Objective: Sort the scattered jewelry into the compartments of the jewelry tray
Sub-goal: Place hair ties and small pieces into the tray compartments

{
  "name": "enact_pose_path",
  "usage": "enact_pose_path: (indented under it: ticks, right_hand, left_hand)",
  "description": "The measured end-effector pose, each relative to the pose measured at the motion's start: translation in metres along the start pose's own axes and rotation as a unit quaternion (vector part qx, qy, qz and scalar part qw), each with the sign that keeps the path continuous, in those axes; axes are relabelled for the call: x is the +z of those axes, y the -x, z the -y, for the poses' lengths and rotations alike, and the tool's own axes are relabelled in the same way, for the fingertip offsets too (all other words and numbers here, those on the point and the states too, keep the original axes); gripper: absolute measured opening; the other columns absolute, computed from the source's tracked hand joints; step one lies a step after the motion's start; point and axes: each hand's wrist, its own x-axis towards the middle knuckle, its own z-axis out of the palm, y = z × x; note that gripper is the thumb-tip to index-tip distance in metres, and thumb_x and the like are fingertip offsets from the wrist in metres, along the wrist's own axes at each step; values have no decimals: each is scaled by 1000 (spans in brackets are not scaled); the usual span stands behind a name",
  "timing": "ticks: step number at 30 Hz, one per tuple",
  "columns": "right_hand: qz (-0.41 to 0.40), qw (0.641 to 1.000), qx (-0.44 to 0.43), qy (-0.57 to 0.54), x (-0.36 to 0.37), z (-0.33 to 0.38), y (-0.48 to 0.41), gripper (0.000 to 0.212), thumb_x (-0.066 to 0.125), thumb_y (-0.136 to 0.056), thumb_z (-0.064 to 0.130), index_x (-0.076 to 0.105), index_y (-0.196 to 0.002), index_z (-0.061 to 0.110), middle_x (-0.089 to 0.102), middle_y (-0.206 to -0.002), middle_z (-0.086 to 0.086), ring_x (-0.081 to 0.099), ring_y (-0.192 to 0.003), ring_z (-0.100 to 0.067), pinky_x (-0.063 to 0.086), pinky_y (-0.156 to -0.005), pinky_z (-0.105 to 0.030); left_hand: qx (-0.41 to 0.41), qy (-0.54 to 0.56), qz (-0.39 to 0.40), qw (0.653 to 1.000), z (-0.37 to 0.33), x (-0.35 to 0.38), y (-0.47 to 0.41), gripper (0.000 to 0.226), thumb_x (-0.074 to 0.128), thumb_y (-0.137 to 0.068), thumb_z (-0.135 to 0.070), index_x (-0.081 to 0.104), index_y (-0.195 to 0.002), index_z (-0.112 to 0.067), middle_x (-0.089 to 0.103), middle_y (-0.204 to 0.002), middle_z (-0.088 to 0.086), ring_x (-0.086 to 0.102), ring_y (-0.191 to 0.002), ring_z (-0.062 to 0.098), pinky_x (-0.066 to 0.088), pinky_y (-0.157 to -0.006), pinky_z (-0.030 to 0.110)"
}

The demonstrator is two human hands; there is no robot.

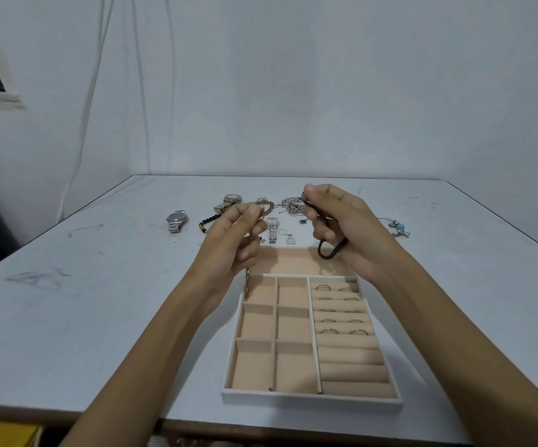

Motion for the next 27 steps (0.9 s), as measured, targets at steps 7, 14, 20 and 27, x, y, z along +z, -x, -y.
enact_pose_path:
  ticks: [7, 14, 20, 27]
  right_hand:
    - [33, 997, 50, -48, 5, -3, 2, 20, 48, -98, 21, 61, -95, 7, 45, -66, 0, 28, -43, -11, 30, -52, -24]
    - [68, 995, 66, 15, 3, 0, 2, 17, 51, -94, 11, 67, -101, 9, 56, -70, 3, 46, -52, -12, 23, -45, -21]
    - [71, 996, 58, 7, 6, 3, 6, 16, 52, -94, 5, 65, -104, 3, 59, -70, -1, 47, -53, -14, 37, -38, -15]
    - [65, 996, 46, 49, 4, -1, 6, 11, 58, -91, 7, 67, -97, 9, 65, -71, -3, 55, -55, -16, 42, -54, -21]
  left_hand:
    - [-15, -29, 16, 999, 8, 1, 4, 11, 48, -98, -25, 51, -91, -17, 49, -70, -6, 37, -48, 8, 38, -49, 18]
    - [13, -123, 45, 991, 9, -8, 14, 11, 49, -96, -15, 52, -94, -5, 55, -73, 7, 63, -67, 21, 52, -70, 37]
    - [51, -254, 71, 963, 15, -18, 18, 4, 58, -92, -10, 60, -95, -8, 70, -72, 1, 66, -74, 19, 51, -70, 25]
    - [99, -389, 91, 911, 17, -23, 23, 5, 68, -85, -8, 72, -87, -11, 71, -72, 2, 66, -71, 13, 48, -69, 10]
